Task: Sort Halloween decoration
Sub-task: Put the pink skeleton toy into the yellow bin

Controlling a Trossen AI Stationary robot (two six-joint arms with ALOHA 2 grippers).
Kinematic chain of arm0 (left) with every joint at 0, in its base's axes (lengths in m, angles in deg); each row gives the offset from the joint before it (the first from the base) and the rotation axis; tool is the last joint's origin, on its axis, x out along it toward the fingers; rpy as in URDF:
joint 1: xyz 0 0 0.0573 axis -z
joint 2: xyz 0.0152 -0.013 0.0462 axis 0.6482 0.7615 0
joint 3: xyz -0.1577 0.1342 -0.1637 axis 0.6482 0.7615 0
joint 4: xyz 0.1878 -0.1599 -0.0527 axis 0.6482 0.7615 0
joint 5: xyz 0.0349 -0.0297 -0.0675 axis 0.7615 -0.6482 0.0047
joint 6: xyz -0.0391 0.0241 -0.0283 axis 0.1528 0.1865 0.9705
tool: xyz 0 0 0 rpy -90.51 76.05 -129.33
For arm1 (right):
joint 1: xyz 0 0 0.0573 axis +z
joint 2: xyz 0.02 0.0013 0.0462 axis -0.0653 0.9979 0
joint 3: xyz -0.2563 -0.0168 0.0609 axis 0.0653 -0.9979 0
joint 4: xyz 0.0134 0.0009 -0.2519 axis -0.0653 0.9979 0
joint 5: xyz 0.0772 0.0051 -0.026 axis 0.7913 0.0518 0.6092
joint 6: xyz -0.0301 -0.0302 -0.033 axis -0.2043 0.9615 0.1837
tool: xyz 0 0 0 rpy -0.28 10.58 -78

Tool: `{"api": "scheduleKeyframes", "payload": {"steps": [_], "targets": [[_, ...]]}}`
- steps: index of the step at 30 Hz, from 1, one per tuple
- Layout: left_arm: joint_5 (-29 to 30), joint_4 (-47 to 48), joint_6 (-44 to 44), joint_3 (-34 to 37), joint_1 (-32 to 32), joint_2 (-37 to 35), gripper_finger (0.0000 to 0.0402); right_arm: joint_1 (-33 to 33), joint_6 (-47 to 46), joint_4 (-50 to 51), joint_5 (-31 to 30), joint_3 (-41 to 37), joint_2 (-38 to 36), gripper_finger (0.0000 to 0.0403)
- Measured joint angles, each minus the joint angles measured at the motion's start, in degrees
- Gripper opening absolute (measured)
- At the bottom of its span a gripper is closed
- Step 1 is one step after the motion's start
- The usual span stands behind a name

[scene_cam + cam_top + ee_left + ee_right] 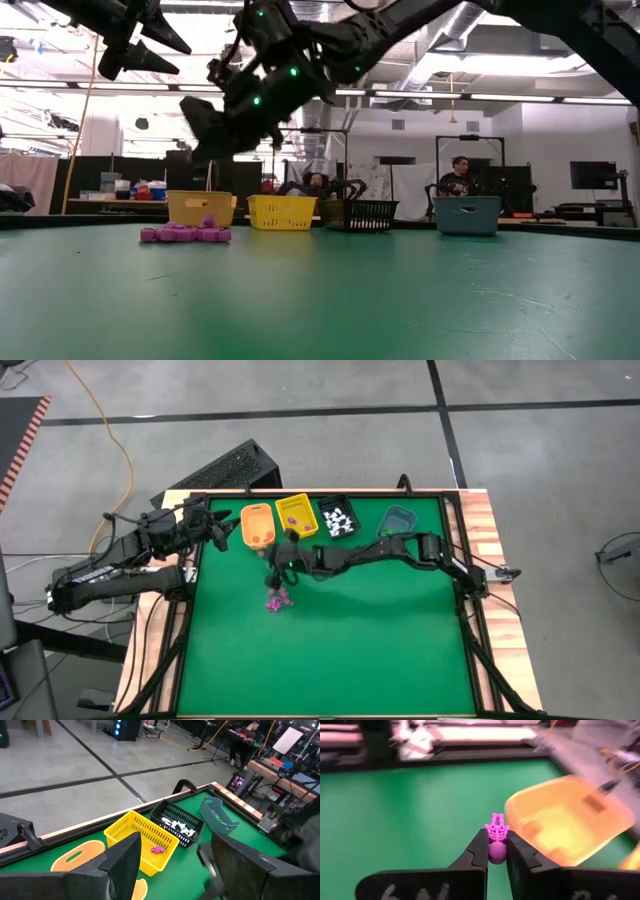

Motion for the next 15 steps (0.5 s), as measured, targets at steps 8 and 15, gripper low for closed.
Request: {"api": "scheduleKeyframes", "payload": {"steps": [8,15], "targets": [[0.25,-0.01,1.44,0.00,-0.01,-0.01,0.0231,-7.22,3.06,8.15,0.06,6.71,-1.04,0.0049],[0.14,0.93,1.70,0.00,0.00,0.01,0.0232,-14.73,2.99,11.70,9.90,3.53,-7.26,0.0049]]}}
